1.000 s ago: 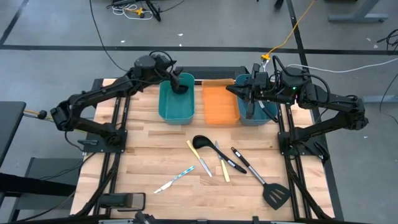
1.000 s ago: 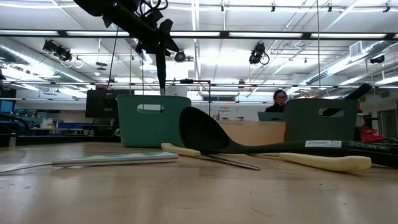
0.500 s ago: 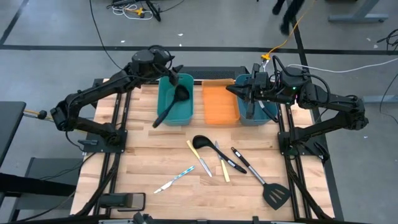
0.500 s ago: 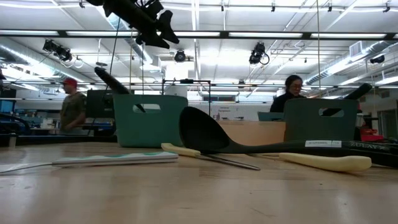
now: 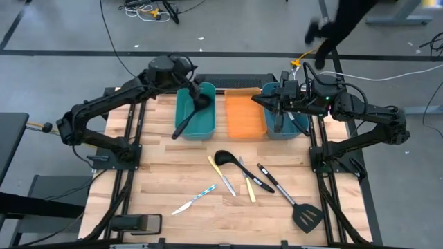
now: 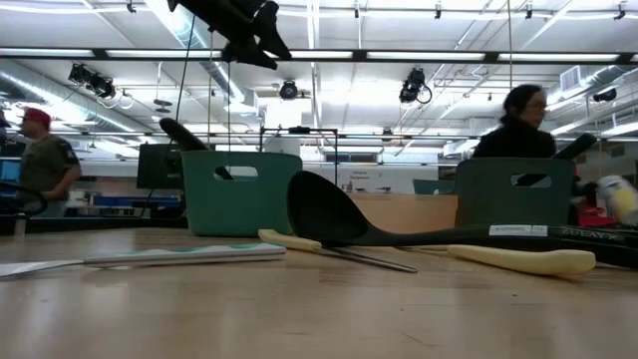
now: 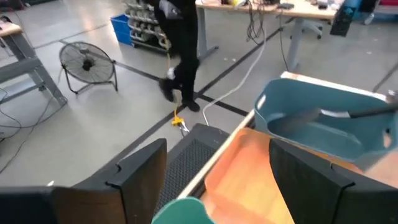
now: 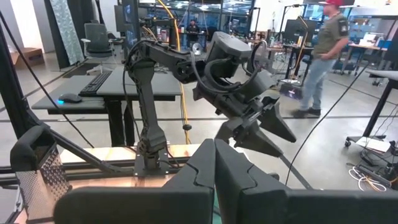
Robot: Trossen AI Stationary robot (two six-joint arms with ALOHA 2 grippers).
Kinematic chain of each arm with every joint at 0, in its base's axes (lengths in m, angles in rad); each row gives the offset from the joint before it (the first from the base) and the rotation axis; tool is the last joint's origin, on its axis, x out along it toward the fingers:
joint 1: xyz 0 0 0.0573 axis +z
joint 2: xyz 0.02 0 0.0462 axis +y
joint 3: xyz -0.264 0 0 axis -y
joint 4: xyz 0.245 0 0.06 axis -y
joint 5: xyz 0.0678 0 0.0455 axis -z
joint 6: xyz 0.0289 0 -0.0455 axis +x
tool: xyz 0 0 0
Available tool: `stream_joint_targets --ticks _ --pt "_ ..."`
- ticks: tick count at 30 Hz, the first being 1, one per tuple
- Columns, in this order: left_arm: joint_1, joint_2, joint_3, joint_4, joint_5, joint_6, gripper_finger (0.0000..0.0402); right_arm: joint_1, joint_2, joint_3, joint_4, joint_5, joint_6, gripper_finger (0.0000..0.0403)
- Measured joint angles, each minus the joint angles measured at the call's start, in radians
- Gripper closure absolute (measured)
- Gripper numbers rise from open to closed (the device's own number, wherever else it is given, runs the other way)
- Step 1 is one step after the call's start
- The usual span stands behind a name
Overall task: Pick & Place Kitchen Items
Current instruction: Put the black spatula into the blue bin
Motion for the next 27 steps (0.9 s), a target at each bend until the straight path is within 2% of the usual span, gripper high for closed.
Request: stream_joint_targets --ticks 8,24,27 --pt "-0.086 -0.043 0.007 -0.024 0.001 0.002 0.0136 0.000 0.000 0.000 -0.002 0.001 0.046 0.0399" --pt "-0.193 -0.156 0.007 -0.025 0.005 -0.059 0.0184 0.027 -0.003 0.000 -0.002 0.011 -0.003 0.0399" --pt "-0.208 -0.170 0.007 -0.025 0.048 -0.084 0.0195 0.038 -0.003 0.000 -0.002 0.011 -0.004 0.0399"
